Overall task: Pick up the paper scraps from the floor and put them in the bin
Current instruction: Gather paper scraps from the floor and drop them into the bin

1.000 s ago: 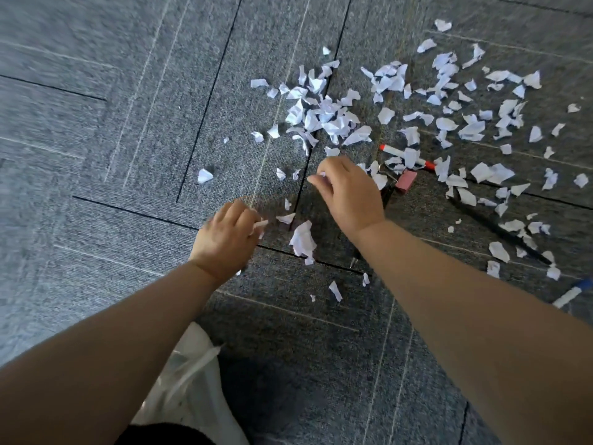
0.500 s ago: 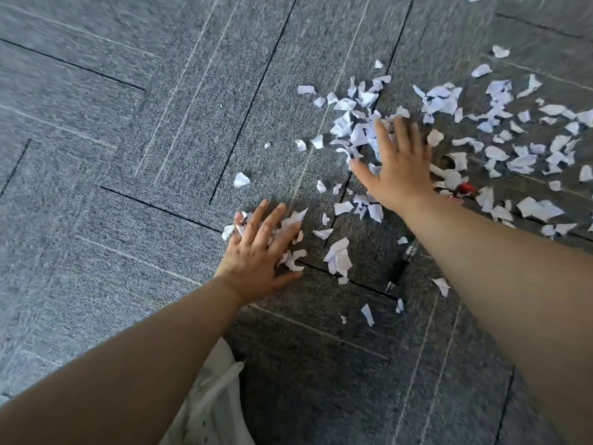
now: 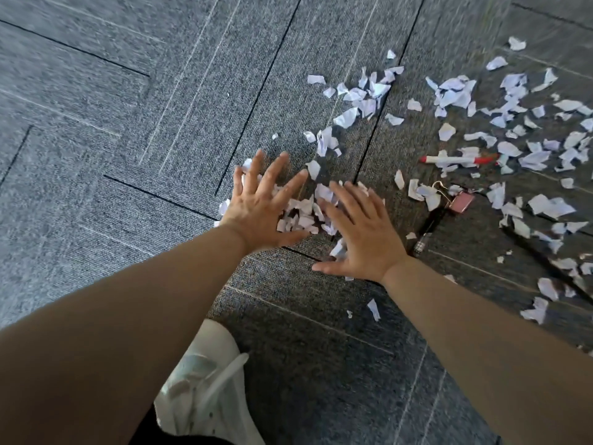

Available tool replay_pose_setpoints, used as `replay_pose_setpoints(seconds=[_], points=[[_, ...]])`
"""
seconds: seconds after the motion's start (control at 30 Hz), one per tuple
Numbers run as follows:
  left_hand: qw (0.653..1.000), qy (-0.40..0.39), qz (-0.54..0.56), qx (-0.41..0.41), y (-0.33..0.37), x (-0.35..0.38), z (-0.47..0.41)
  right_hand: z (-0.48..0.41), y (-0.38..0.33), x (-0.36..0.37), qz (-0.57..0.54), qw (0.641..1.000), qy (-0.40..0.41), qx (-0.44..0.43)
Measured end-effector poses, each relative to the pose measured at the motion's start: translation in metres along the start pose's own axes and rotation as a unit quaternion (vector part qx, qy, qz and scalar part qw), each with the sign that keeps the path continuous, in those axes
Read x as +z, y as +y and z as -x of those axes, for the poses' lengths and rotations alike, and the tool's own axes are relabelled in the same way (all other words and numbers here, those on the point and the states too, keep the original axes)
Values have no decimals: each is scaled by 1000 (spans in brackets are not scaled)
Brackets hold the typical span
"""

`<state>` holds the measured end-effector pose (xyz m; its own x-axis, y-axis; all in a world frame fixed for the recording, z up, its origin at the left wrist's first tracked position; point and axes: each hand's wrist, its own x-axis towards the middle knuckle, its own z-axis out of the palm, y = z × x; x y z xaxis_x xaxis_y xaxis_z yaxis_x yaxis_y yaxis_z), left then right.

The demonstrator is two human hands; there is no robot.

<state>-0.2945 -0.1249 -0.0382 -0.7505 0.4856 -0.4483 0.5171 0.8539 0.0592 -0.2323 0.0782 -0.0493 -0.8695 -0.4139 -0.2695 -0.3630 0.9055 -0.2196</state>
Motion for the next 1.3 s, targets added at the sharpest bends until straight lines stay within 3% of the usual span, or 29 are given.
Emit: replay_pose_setpoints(seconds=[0.23, 0.33, 0.5, 0.73, 1.0, 1.2, 1.3], points=[[998, 32, 37, 38, 19, -11, -2, -3, -4, 1, -21, 990, 133, 30], [995, 72, 61, 40, 27, -6, 4, -5, -5, -1, -50, 988, 143, 36], [993, 69, 79, 52, 44, -10, 6, 4, 7, -20, -146, 975, 151, 70], [977, 164, 109, 77, 103, -80, -22, 71, 63, -88, -136, 963, 172, 157], [942, 237, 83, 222, 252, -211, -17, 222, 130, -190, -93, 934, 235, 251], [910, 231, 86, 334, 389, -263, 9, 373, 155, -225, -71, 912, 273, 298], [892, 217, 91, 387, 455, -272, 23, 452, 162, -232, -85, 873, 307, 369]])
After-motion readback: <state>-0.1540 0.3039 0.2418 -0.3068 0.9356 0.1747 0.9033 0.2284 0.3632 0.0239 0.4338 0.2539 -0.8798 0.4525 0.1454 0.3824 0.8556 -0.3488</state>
